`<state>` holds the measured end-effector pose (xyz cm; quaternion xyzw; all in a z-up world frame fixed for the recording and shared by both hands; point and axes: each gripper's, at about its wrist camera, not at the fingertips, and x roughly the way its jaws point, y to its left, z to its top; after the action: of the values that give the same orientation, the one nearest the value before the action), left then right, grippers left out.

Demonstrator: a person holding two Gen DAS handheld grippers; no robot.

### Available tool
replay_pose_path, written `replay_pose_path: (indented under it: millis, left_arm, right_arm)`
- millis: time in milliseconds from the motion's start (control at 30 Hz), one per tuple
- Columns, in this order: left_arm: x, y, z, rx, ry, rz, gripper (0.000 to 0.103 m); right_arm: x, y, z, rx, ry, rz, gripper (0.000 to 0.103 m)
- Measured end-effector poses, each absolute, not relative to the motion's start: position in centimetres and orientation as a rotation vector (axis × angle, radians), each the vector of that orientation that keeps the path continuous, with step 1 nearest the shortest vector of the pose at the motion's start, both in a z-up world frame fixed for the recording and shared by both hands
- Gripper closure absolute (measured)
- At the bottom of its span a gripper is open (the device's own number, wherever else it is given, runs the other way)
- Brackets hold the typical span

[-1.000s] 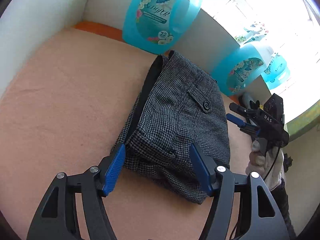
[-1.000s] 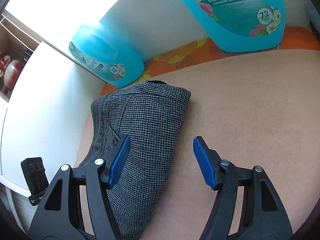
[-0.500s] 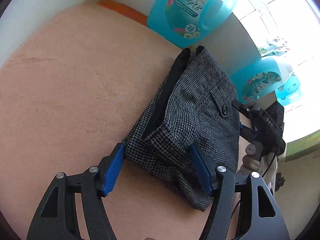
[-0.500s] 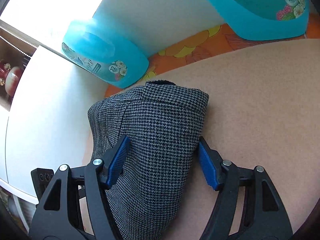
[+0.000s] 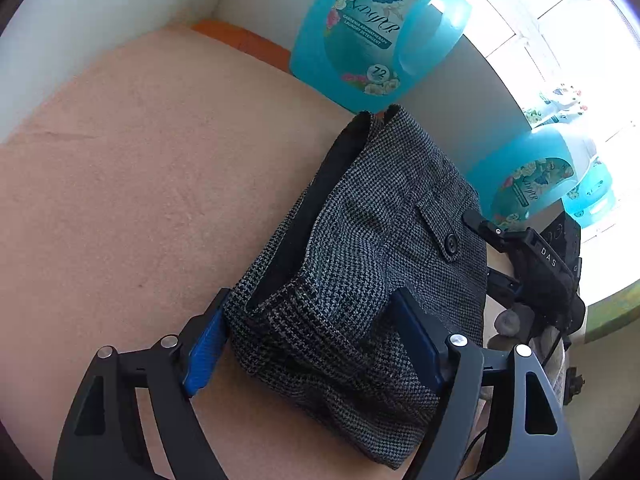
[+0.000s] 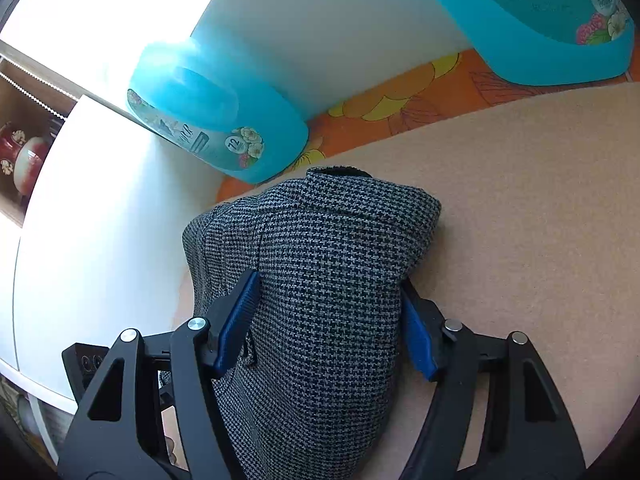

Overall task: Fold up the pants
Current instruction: 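Close both grippers on the edges of the folded pants, then lift the folded pants off the mat with both grippers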

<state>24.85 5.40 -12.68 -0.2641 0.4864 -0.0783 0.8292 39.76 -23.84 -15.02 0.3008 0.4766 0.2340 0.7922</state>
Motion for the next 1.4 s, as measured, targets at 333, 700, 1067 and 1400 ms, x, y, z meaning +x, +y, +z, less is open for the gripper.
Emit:
replay_pose_path:
  millis: [333, 700, 1067, 1400]
  left_arm:
    - [24.5, 4.5, -12.2, -0.466, 0.966, -0.168, 0.043]
    - [23.7, 4.1, -10.5, -0.380, 0.877, -0.209, 0.069]
    - [23.4, 4.9, -11.0, -0.424, 0.917, -0.202, 0.062]
    - [22.5, 7.1, -13.0, -0.585, 1.060, -0.121, 0.031]
  right_arm:
    - [39.9, -23.7, -14.8, 0.633, 1.002, 0.508, 0.052]
    - [37.6, -22.7, -11.0, 0.522, 0.903, 0.499, 0.080]
    - [36.7, -20.8, -8.8, 0.379, 0.886, 0.487, 0.081]
    - [36.9, -20.9, -9.1, 0.397, 0.900, 0.490, 0.081]
